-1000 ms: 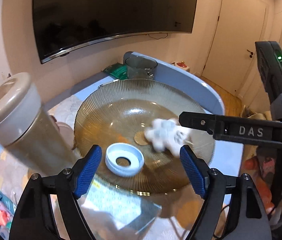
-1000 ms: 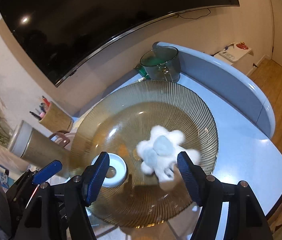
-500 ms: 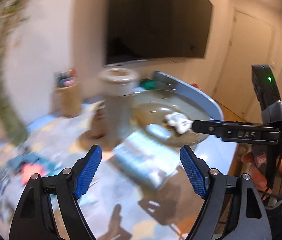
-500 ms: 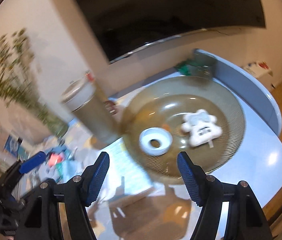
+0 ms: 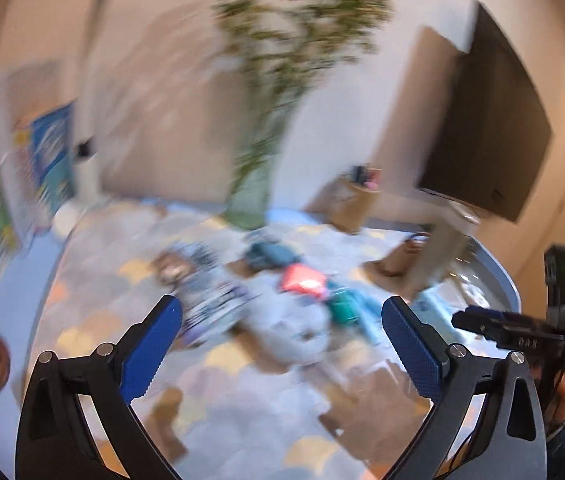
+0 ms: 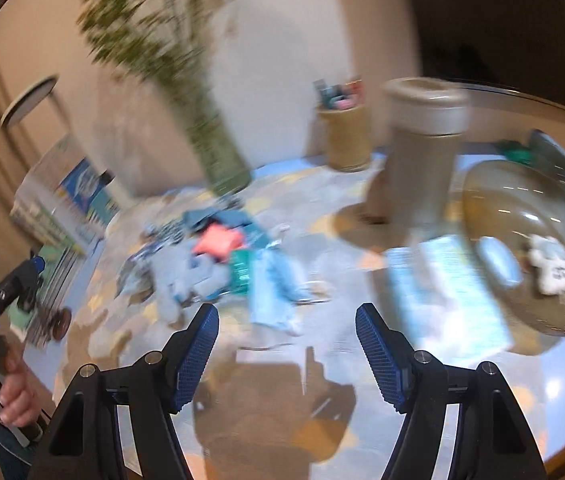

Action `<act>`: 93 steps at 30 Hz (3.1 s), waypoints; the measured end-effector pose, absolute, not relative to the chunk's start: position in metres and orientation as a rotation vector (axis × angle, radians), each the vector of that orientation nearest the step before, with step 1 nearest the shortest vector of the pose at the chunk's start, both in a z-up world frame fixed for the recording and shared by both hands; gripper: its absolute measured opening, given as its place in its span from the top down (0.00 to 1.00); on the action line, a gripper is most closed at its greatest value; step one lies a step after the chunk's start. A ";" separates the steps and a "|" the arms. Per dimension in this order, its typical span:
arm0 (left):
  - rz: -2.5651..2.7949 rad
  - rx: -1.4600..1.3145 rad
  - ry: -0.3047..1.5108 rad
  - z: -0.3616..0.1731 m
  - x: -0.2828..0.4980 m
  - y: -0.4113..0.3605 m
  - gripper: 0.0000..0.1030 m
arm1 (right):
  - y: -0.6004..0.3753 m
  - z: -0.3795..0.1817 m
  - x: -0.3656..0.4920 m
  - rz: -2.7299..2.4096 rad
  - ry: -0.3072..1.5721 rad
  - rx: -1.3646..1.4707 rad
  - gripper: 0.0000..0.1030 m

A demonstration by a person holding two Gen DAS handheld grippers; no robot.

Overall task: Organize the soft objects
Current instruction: 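Move both tools back over the cluttered table, then grasp the white-blue cleaner packet with the left tool while the right tool grasps the clear printed bag, then carry the packet and the clear bag over the glass plate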

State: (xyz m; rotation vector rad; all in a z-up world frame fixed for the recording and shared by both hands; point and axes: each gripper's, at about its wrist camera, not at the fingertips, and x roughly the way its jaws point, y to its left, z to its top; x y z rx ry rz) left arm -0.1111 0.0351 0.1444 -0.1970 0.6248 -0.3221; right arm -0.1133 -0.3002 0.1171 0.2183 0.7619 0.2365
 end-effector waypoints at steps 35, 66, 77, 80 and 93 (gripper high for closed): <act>-0.261 -0.618 0.941 0.062 -0.003 0.096 0.03 | -0.239 -0.007 -0.043 0.386 1.054 0.746 0.28; -0.350 -0.274 0.903 0.066 -0.055 0.057 0.56 | -0.219 0.032 -0.080 0.444 0.869 0.191 0.55; -0.177 0.015 0.859 0.016 -0.086 0.033 0.38 | -0.210 0.003 -0.091 0.416 0.962 0.097 0.38; -0.213 -0.050 0.858 0.014 -0.094 0.043 0.36 | -0.212 -0.001 -0.101 0.408 0.957 0.144 0.33; -0.249 -0.051 0.832 0.013 -0.101 0.029 0.48 | -0.209 0.005 -0.098 0.207 0.943 0.270 0.55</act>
